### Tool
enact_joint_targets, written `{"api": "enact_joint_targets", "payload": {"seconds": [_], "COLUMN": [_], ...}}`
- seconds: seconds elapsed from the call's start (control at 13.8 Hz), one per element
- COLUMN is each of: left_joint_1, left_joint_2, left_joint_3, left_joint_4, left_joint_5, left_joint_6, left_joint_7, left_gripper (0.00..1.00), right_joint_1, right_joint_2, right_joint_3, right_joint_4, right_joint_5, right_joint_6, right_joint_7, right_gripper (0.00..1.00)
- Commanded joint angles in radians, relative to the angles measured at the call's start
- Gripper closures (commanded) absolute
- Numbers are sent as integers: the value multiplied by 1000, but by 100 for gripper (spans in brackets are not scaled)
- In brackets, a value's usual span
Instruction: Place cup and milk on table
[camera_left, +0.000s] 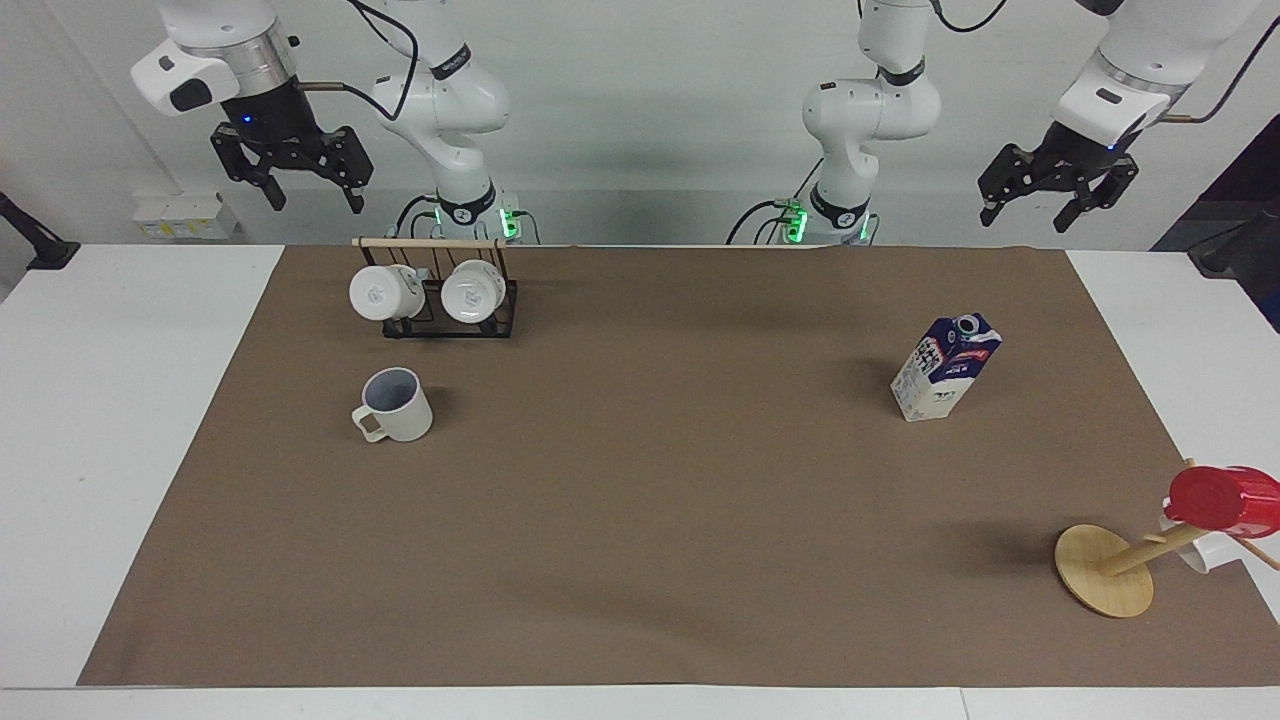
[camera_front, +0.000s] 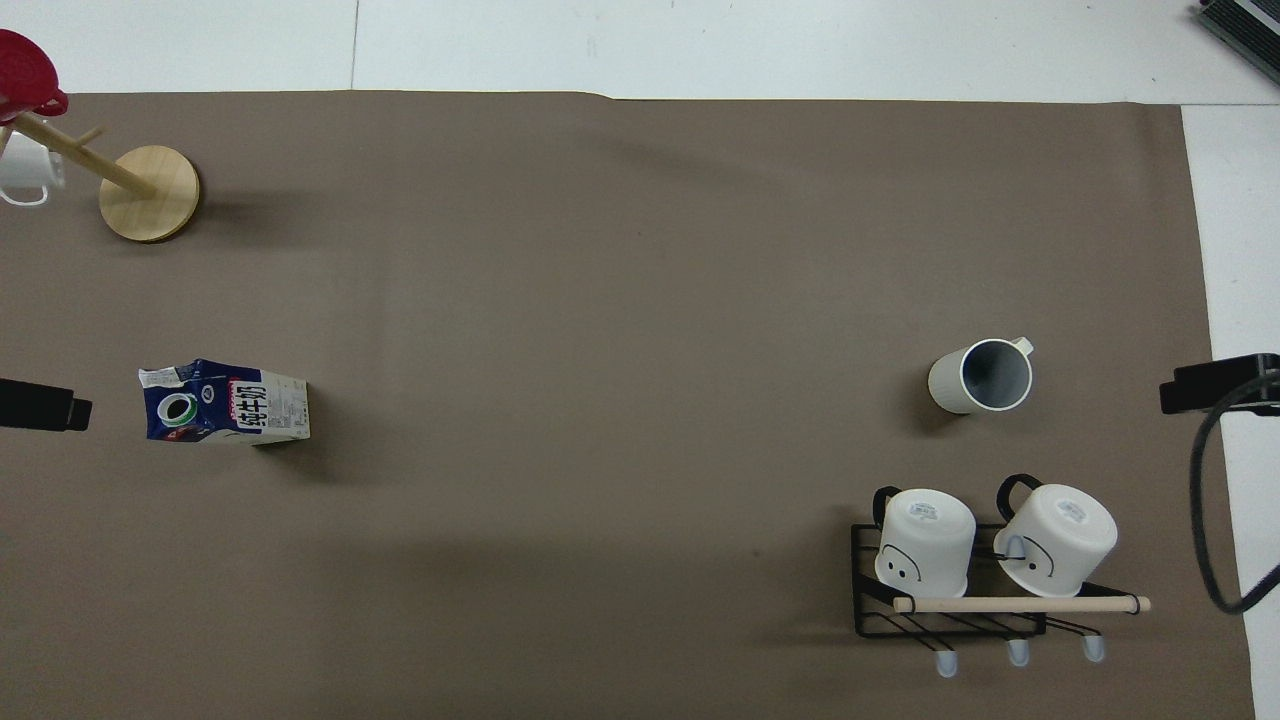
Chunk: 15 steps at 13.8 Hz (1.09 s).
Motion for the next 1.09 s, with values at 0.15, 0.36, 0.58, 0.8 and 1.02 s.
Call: {"api": "enact_joint_targets", "payload": {"seconds": [0.15, 0.36, 0.58, 0.8, 1.02], "left_joint_1": [2, 2, 2, 2, 0], "left_joint_2": [-4, -4, -5, -5, -7], "left_joint_3": [-4, -4, -5, -5, -7], "left_joint_4": [13, 13, 11, 10, 7], "left_joint_5": [20, 20, 20, 20, 20], "left_joint_6": [-11, -11, -9, -9, -8], "left_joint_7": [-7, -7, -7, -7, -7], "left_gripper": [0, 0, 0, 0, 0], "right_joint_1": [-12, -12, -12, -14, -12], "right_joint_2": [-19, -19, -19, -19, -21], "right_joint_3": [4, 4, 4, 4, 4], "right_joint_4": [-15, -13, -13, -13, -21], "right_joint_5": [-1, -1, -1, 2, 3], "right_joint_6": [-5, -5, -6, -10, -3], "right_joint_7": [-5, 1, 1, 5, 5], "right_gripper": [0, 0, 0, 0, 0]}}
